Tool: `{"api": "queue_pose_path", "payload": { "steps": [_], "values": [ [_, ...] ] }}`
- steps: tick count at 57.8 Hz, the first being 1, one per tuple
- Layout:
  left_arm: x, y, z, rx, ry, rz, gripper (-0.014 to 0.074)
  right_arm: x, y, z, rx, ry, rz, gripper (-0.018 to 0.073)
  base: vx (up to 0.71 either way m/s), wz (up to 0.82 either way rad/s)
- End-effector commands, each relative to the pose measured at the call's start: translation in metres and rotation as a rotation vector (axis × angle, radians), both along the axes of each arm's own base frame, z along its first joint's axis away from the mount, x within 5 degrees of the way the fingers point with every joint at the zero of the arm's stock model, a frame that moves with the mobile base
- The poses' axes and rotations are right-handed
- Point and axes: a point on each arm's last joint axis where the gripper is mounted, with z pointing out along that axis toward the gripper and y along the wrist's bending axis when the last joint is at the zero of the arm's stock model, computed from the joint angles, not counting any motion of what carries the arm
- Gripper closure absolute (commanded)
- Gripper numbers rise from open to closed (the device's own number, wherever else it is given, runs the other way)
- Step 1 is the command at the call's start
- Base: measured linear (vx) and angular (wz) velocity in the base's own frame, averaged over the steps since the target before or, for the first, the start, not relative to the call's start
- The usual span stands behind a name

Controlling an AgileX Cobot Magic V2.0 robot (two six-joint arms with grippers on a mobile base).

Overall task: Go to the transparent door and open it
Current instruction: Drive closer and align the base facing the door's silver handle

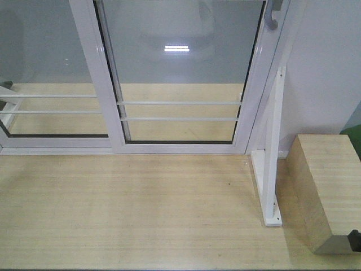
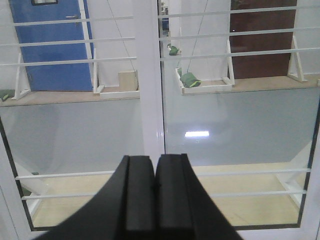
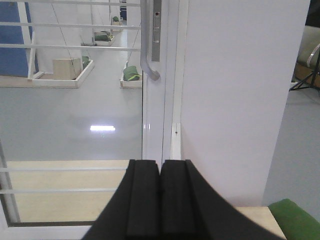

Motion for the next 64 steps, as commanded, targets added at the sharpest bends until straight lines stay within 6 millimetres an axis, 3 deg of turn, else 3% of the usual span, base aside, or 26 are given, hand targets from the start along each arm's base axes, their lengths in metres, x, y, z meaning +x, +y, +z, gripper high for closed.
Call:
{"api": "queue_pose_path", "payload": {
  "steps": [1, 33, 64],
  "values": [
    [-0.0004, -0.0004, 0.0027, -0.008, -0.08, -0.006, 0.0602, -0.0006, 0.0003, 0.0067, -0.014, -0.094, 0.004, 0.0568, 0.44, 0.03],
    [-0.0004, -0.0004, 0.0027, -0.008, -0.08, -0.006, 0.0602, -0.0006, 0.0003, 0.0067, -0.014, -0.094, 0.004, 0.0568, 0.37, 0.01],
    [-0.0004, -0.0004, 0.0027, -0.008, -0.08, -0.006, 0.0602, -0.0006, 0.0003, 0.0067, -0.014, -0.094, 0.004, 0.0568, 0.19, -0.03]
  ]
}}
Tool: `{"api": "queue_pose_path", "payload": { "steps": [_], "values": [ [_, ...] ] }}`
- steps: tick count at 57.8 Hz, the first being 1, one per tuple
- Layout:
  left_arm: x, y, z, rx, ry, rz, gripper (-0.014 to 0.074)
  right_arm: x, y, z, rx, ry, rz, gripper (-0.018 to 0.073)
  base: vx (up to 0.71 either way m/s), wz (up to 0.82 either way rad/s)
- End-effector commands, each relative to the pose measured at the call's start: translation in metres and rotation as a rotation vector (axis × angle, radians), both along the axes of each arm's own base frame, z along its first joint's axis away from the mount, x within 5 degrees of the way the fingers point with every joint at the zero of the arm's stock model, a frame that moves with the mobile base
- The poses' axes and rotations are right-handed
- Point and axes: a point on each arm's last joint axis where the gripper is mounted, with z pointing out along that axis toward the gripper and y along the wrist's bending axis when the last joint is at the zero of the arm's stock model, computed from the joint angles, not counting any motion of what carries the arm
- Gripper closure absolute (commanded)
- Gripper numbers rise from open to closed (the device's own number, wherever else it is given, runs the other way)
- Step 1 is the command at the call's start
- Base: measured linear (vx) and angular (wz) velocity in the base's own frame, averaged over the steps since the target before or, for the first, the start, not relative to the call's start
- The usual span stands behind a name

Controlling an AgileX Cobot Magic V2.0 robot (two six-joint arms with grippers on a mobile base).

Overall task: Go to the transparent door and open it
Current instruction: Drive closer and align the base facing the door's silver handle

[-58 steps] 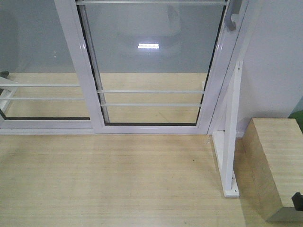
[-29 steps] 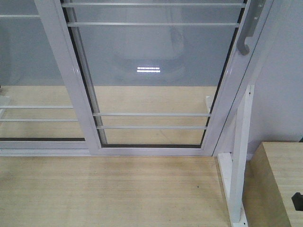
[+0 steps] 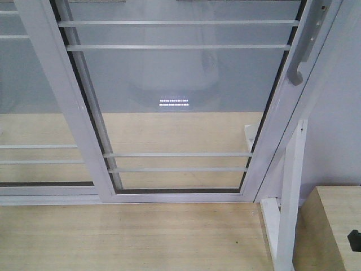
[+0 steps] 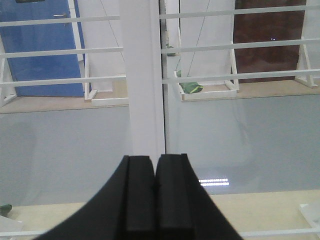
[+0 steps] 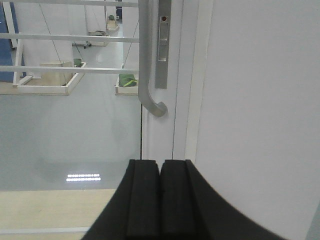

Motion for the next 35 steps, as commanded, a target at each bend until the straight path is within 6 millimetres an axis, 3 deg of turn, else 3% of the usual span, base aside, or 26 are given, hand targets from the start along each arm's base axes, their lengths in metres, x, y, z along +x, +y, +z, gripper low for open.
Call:
{"api": "queue_pose_path", "payload": {
  "steps": [1, 35],
  "values": [
    [-0.0004, -0.0004, 0.0027, -0.008, -0.08, -0.006, 0.0602, -0.0006, 0.0003, 0.0067, -0.014, -0.094, 0.004, 0.0568, 0.14, -0.02],
    [0.0002, -0.0004, 0.0026, -0.008, -0.071, -0.006, 0.0602, 0.0009, 0.0002, 0.0057, -0.012, -0.072, 0.004, 0.0568, 0.07, 0.0]
  ]
}}
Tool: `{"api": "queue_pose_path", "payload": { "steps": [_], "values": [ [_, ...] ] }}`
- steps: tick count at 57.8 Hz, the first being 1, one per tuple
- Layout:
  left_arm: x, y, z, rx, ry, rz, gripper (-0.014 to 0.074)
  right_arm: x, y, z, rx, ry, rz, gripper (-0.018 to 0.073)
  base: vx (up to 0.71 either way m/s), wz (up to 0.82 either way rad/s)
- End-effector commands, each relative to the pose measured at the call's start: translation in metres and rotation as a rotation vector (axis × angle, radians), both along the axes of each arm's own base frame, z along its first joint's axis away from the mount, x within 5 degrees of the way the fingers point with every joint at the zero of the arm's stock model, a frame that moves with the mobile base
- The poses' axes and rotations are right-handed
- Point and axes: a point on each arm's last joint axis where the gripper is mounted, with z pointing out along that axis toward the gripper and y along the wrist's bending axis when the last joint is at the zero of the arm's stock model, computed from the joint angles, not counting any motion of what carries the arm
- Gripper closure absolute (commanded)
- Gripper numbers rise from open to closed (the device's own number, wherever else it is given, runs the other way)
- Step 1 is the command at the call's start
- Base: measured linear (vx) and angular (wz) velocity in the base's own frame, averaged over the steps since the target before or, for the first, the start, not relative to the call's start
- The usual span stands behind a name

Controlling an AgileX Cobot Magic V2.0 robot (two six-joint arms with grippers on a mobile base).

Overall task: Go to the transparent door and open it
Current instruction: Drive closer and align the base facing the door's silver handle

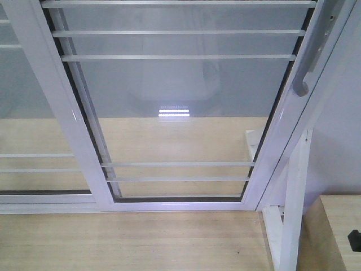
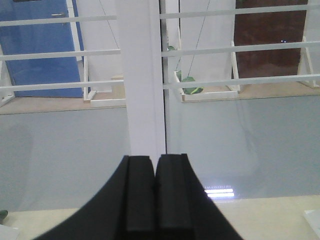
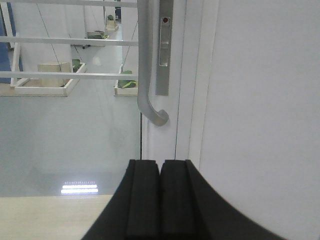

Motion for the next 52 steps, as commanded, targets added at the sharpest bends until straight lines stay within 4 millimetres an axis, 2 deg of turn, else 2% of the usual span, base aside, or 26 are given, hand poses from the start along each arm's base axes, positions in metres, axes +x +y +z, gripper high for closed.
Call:
{"api": "queue_pose_path", "payload": {
  "steps": [1, 52],
  "values": [
    [0.0002, -0.0004, 0.0027, -0.008, -0.071, -0.006, 0.0602, 0.0008, 0.0002, 0.0061, -0.012, -0.07, 0.004, 0.0568, 0.0, -0.01],
    [0.0002, -0.0004, 0.0028, -0.008, -0.072, -0.006, 0.0602, 0.001, 0.0002, 0.0064, -0.012, -0.073, 0.004, 0.0568, 0.0, 0.0]
  ]
}}
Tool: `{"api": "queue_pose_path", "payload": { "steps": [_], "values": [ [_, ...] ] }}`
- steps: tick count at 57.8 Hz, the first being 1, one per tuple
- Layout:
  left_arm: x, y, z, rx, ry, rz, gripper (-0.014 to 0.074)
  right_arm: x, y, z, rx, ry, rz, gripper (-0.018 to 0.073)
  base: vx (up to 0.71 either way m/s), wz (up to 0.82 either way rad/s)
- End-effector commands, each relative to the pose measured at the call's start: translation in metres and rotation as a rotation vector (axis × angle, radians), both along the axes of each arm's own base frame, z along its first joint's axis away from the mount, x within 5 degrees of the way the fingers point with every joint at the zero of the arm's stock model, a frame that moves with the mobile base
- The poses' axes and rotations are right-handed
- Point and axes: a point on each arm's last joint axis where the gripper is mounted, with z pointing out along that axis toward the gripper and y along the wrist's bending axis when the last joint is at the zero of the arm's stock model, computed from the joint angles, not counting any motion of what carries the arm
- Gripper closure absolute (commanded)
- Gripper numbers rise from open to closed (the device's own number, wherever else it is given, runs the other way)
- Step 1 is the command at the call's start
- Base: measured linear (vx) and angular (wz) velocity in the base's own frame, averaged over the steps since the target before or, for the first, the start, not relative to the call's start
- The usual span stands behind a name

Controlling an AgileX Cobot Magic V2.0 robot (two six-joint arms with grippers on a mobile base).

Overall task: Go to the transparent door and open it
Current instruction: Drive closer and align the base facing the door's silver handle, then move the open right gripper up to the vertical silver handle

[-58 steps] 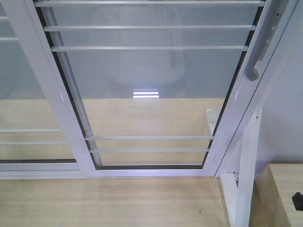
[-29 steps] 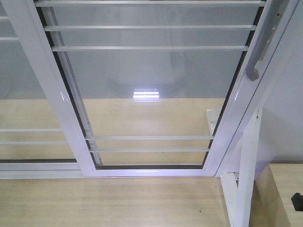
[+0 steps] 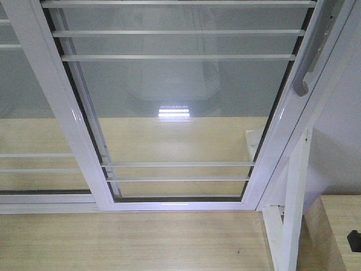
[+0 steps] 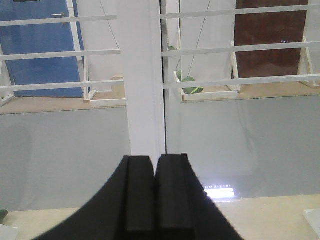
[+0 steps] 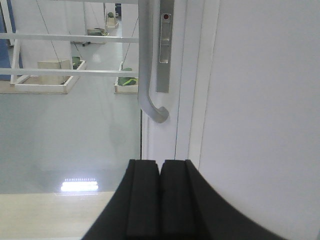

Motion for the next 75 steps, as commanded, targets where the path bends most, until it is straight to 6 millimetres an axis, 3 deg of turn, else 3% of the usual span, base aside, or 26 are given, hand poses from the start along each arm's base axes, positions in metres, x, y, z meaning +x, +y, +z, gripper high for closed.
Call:
{"api": "queue_pose_path", "payload": {
  "steps": [1, 24, 35, 44, 54, 58, 66, 70, 75],
  "values": [
    [0.0, 0.0, 0.003, -0.008, -0.073, -0.006, 0.0602, 0.001, 0.0, 0.007, -0.013, -0.079, 0.004, 0.0568, 0.0, 0.0],
    [0.0, 0.0, 0.009, -0.011, -0.136, -0.007, 0.0602, 0.001, 0.0, 0.009, -0.038, -0.101, 0.005, 0.0568, 0.0, 0.0],
    [-0.002, 0.0, 0.021, -0.034, -0.246, -0.009, 0.0602, 0.001, 0.0, 0.015, -0.012, -0.164, 0.006, 0.0567, 0.0, 0.0],
    [-0.01, 0.0, 0.054, -0.092, -0.418, -0.021, 0.0602, -0.006, 0.001, 0.053, -0.011, -0.337, 0.009, 0.0566, 0.0, 0.0],
    [-0.024, 0.0, 0.116, -0.093, -0.547, -0.027, 0.0602, -0.02, 0.002, 0.136, -0.064, -0.384, -0.003, 0.0566, 0.0, 0.0],
    [-0.022, 0.0, 0.142, -0.085, -0.552, -0.025, 0.0602, -0.015, 0.001, 0.165, -0.082, -0.376, -0.008, 0.0566, 0.0, 0.0],
    [0.003, 0.0, 0.187, -0.082, -0.516, -0.023, 0.0602, 0.019, -0.002, 0.21, -0.08, -0.333, -0.006, 0.0566, 0.0, 0.0],
    [0.026, -0.001, 0.195, -0.081, -0.457, -0.021, 0.0602, 0.043, -0.003, 0.215, -0.075, -0.273, -0.004, 0.0566, 0.0, 0.0],
    [0.058, -0.001, 0.188, -0.076, -0.357, -0.017, 0.0601, 0.077, -0.005, 0.207, -0.056, -0.186, 0.001, 0.0564, 0.0, 0.0]
  ]
}}
